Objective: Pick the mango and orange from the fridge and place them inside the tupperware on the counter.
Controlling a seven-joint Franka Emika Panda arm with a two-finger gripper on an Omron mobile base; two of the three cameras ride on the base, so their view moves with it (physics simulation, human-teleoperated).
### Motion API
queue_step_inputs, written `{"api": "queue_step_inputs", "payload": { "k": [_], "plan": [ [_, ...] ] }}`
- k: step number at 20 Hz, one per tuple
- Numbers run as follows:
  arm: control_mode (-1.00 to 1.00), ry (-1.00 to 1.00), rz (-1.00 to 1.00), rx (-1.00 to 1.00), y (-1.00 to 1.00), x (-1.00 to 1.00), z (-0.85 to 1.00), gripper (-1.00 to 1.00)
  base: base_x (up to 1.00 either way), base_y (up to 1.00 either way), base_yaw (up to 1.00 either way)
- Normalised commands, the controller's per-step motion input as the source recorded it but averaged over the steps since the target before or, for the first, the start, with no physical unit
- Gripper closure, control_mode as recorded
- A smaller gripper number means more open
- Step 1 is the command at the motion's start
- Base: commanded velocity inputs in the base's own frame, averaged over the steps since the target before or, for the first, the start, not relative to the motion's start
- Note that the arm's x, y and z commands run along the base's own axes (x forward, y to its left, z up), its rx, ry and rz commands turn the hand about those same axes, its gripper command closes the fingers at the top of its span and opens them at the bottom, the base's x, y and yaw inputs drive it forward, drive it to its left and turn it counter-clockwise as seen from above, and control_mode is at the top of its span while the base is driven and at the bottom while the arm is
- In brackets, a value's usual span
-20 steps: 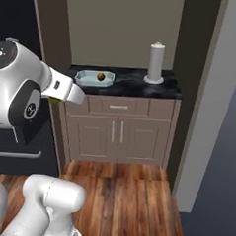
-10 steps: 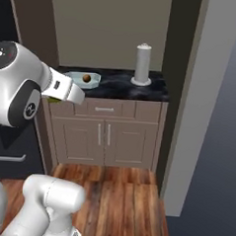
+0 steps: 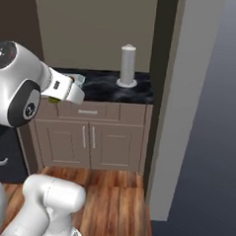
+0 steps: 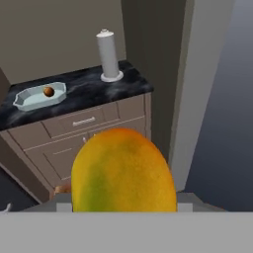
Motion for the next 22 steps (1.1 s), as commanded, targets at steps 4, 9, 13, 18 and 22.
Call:
{"api": "queue_step_inputs", "payload": {
  "k": [4,9,13,18,22],
  "plan": [
    [1.0,0.0,0.0,0.0,0.0,0.0,0.0,1.0,0.51,-0.5,0.0],
    [1.0,0.0,0.0,0.0,0.0,0.0,0.0,1.0,0.51,-0.48,0.0],
    [1.0,0.0,0.0,0.0,0.0,0.0,0.0,1.0,0.46,-0.43,0.0],
    [1.0,0.0,0.0,0.0,0.0,0.0,0.0,1.0,0.55,-0.32,0.0],
    [1.0,0.0,0.0,0.0,0.0,0.0,0.0,1.0,0.83,-0.16,0.0]
  ]
}}
